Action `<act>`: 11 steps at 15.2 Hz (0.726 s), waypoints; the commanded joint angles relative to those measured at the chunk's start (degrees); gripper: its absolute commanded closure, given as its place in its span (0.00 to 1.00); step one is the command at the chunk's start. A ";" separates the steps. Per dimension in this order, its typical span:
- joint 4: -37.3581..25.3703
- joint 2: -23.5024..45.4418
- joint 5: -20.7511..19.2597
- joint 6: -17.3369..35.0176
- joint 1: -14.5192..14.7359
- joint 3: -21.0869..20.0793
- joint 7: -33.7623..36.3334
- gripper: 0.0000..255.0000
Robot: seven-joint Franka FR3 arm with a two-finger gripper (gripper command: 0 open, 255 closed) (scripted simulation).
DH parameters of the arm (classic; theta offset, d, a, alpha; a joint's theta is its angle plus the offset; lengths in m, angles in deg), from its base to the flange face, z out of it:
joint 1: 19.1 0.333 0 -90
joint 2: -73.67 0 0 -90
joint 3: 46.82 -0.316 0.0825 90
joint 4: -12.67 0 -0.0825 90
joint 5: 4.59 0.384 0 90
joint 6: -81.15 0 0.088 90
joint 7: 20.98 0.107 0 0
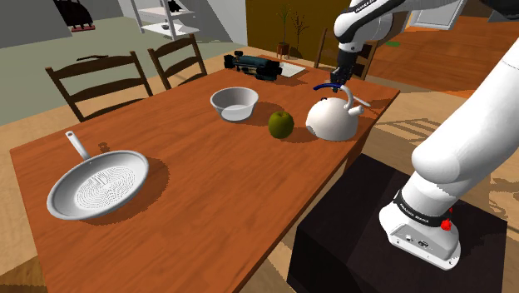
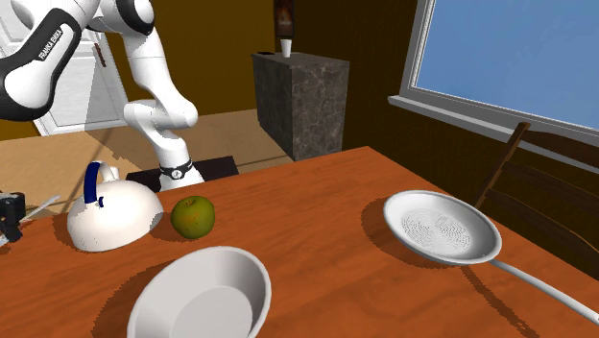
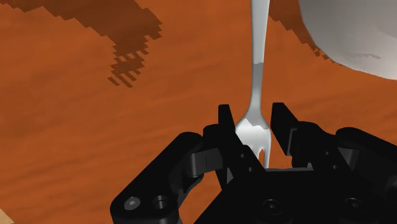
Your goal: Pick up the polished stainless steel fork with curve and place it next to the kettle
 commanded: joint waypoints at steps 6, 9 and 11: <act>2.68 2.53 0.71 5.19 -0.02 0.08 -0.67 1.00; 3.66 3.86 1.11 7.47 -0.02 0.09 -1.01 1.00; 4.37 5.02 1.48 9.31 -0.02 0.07 -1.31 1.00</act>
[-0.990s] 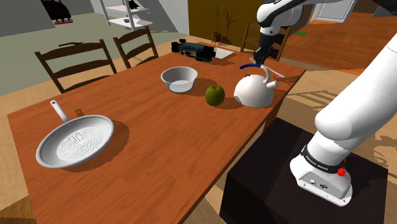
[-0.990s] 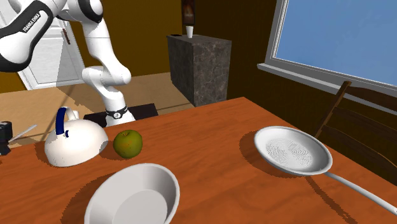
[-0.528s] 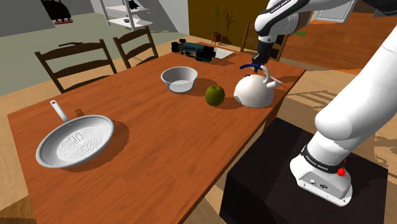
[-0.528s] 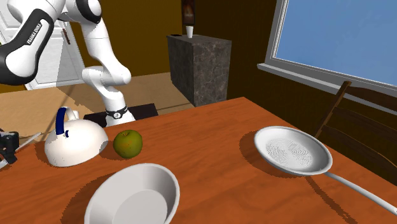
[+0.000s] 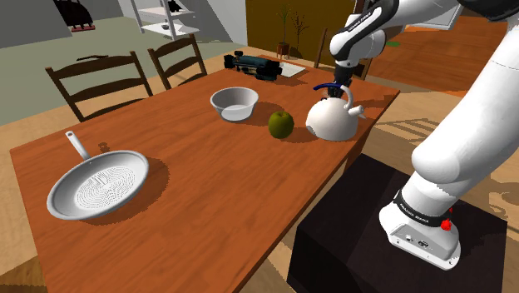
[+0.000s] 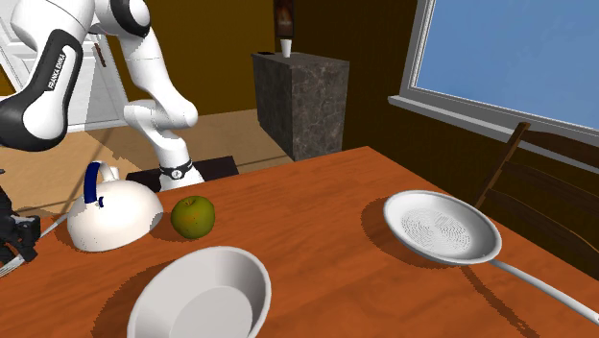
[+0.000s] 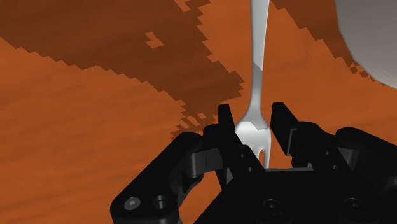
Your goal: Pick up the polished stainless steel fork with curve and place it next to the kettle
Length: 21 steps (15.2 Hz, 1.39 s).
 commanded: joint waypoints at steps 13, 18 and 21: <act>0.45 0.52 0.17 0.98 0.00 -0.01 -0.14 0.00; -2.41 -3.85 -1.11 -6.15 -0.06 0.08 0.76 0.00; -2.41 -3.85 -1.12 -6.15 -0.07 0.08 0.76 0.00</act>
